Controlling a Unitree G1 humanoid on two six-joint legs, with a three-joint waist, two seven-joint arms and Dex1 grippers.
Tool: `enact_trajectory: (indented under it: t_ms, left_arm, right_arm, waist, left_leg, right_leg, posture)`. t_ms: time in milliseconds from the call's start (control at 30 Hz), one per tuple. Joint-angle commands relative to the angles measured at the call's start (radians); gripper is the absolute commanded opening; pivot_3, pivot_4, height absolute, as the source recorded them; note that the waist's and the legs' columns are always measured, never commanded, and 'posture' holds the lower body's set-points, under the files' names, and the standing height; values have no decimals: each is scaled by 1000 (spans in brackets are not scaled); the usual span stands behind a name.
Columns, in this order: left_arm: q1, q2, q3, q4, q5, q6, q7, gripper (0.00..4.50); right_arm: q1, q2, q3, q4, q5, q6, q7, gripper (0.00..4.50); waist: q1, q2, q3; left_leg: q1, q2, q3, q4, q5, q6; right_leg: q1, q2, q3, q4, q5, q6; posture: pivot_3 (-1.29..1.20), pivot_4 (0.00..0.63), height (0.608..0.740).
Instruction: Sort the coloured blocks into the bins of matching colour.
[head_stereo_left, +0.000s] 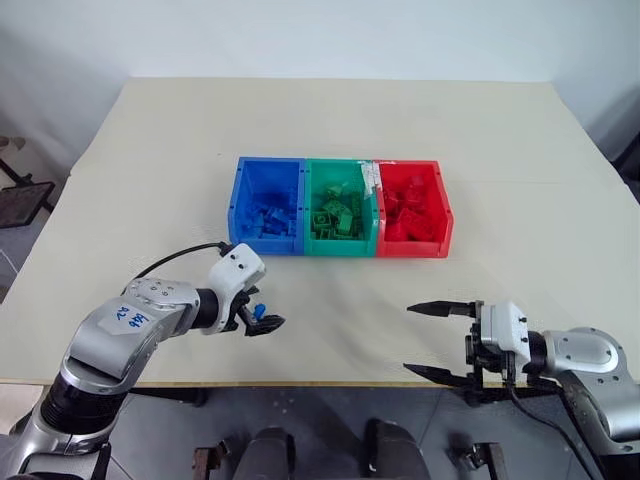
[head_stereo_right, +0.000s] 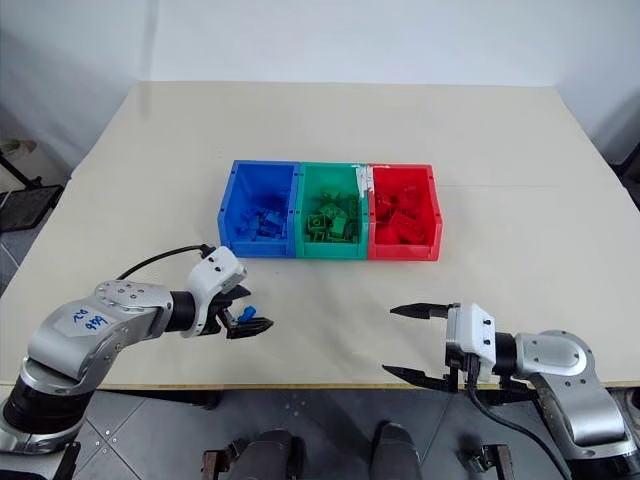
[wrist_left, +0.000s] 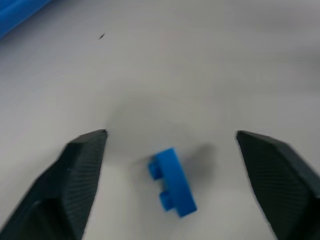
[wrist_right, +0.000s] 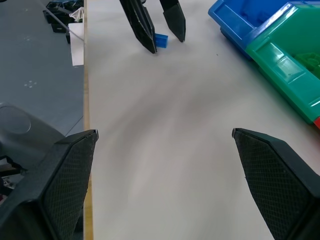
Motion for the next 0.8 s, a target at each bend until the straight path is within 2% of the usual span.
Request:
enact_trajectory:
  t_ms: [33, 300, 333, 500, 600, 800]
  left_arm:
    - [-2, 35, -44, 6, -3, 35, 6, 2937]
    - [-35, 87, -72, 37, -26, -5, -39, 547]
    - [-40, 91, -68, 50, -30, -26, -55, 418]
    - [-98, 54, 7, 139, -57, -130, -98, 418]
    - [-169, -10, 59, 222, -52, -212, -80, 418]
    - [-330, -165, 79, 433, 57, -515, 21, 418]
  right_arm:
    - [-3, 16, -46, -10, 25, -31, -26, 4500]
    - [16, 6, -47, -40, 58, 15, -36, 4500]
    - [14, 7, -49, -46, 63, 23, -42, 4500]
    - [-2, 36, -93, -91, 114, 69, -127, 4500]
    - [-3, 71, -132, -135, 146, 88, -210, 4500]
    - [17, 104, -192, -217, 179, 138, -334, 4500]
  waist:
    - [2, 0, 0]
    - [5, 0, 0]
    - [5, 0, 0]
    - [7, 0, 0]
    - [14, 0, 0]
    - [10, 0, 0]
  left_leg:
    - [0, 0, 0, 0, 0, 0]
    - [0, 0, 0, 0, 0, 0]
    - [0, 0, 1, 0, 0, 0]
    - [-1, 0, 1, 0, 0, 0]
    - [-2, 0, 0, 2, 0, 0]
    - [-2, -1, 0, 1, 0, 0]
  right_leg:
    - [0, 0, 0, 0, 0, 0]
    - [0, 0, 0, -1, 0, 0]
    - [0, 0, 0, -1, 0, 0]
    - [0, 0, 0, -1, 0, 0]
    - [0, 0, 0, -1, 0, 0]
    - [0, 0, 0, -1, 0, 0]
  posture:
    - [0, 150, 740]
    - [0, 150, 740]
    - [0, 150, 740]
    - [0, 150, 740]
    - [0, 150, 740]
    - [0, 150, 740]
